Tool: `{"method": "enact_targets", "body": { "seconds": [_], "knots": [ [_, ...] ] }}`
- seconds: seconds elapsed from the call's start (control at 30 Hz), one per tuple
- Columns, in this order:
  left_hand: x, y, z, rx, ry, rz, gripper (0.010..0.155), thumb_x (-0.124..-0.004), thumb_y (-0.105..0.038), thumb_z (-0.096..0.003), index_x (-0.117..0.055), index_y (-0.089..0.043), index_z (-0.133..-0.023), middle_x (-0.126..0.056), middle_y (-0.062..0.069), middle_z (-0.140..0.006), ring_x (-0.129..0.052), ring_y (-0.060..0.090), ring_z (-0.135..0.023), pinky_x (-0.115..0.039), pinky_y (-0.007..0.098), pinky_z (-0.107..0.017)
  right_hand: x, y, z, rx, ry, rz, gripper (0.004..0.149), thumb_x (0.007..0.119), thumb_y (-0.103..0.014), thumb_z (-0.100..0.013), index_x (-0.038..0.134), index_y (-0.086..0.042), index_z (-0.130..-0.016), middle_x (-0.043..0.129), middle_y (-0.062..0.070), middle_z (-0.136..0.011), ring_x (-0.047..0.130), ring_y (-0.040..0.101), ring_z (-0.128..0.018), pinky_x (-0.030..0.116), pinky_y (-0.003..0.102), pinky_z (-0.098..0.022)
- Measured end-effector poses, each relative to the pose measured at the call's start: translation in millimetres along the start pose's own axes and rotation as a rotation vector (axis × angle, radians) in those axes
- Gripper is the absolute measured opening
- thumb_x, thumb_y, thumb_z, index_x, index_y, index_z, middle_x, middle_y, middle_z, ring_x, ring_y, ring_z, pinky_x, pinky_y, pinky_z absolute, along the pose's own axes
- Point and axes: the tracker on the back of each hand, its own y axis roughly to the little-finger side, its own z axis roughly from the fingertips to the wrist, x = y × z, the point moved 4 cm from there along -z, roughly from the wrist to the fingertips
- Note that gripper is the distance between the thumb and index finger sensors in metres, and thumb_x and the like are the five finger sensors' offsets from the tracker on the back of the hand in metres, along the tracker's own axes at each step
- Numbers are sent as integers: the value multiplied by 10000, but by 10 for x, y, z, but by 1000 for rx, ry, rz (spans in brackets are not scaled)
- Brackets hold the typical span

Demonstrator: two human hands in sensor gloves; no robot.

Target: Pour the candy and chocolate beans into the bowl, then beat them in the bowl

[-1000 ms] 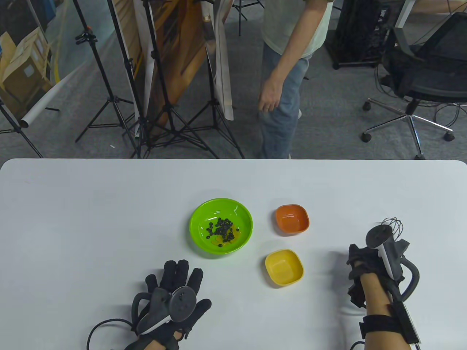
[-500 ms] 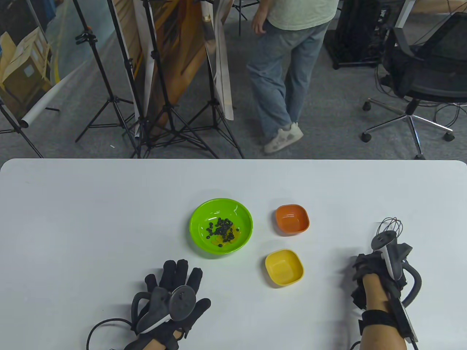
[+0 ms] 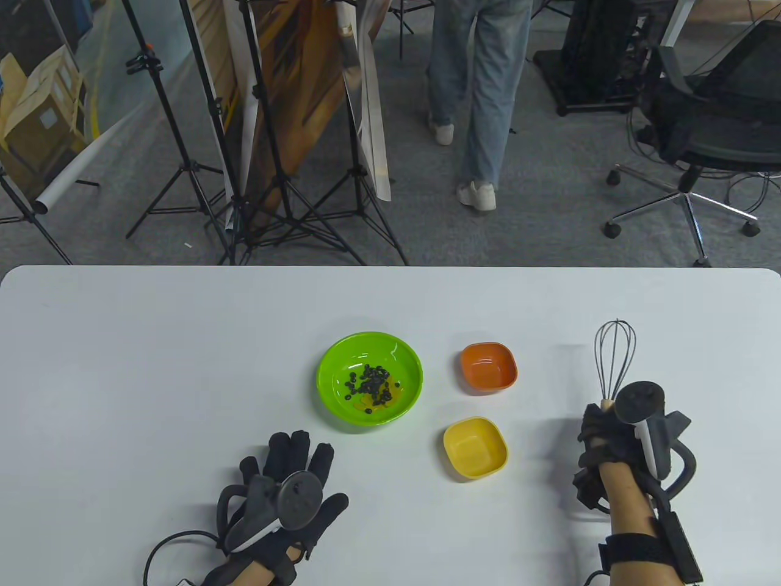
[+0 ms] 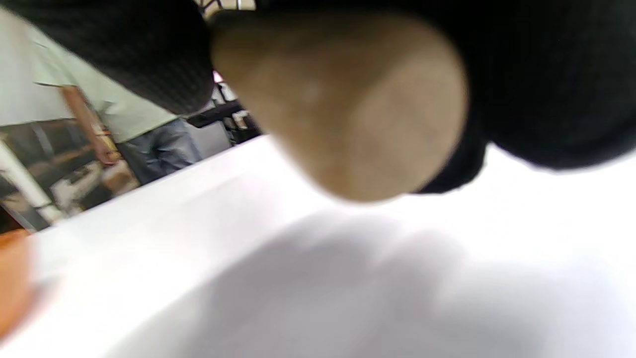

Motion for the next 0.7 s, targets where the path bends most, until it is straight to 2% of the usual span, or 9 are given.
{"method": "enact_targets", "body": {
  "seconds": [0.2,0.4,0.53,0.7],
  "knots": [
    [102,65,-50,28,-43,32,835,-646,-680,-422,-401,-286,-1116,-276,165,-1197,-273,530,-1093,-391,848,-643,-111,-578,353,-220,-12,-50,574,791,-486,-471,694,-95,-881,916,218,-690,1065,358,-416,937,545,-233],
    [183,203,-198,84,-92,79,846,-654,-675,-420,-387,-270,-1113,-307,165,-1194,-324,531,-1094,-452,834,-654,-104,-1050,721,-409,-45,-92,548,741,-472,-493,633,-213,-964,847,168,-770,966,349,-496,888,602,-295],
    [239,278,-316,124,-141,105,857,-662,-674,-416,-384,-253,-1109,-353,170,-1190,-394,534,-1091,-547,804,-655,-12,-1278,910,-498,-94,-126,536,742,-469,-495,656,-263,-982,817,175,-781,914,344,-485,894,517,-243],
    [296,352,-543,178,-205,144,864,-675,-672,-407,-410,-223,-1097,-451,174,-1168,-599,519,-1043,-756,663,-617,147,-1505,1088,-590,-77,-50,538,765,-486,-480,757,-225,-951,885,156,-689,934,297,-349,878,372,-118]
  ]
}}
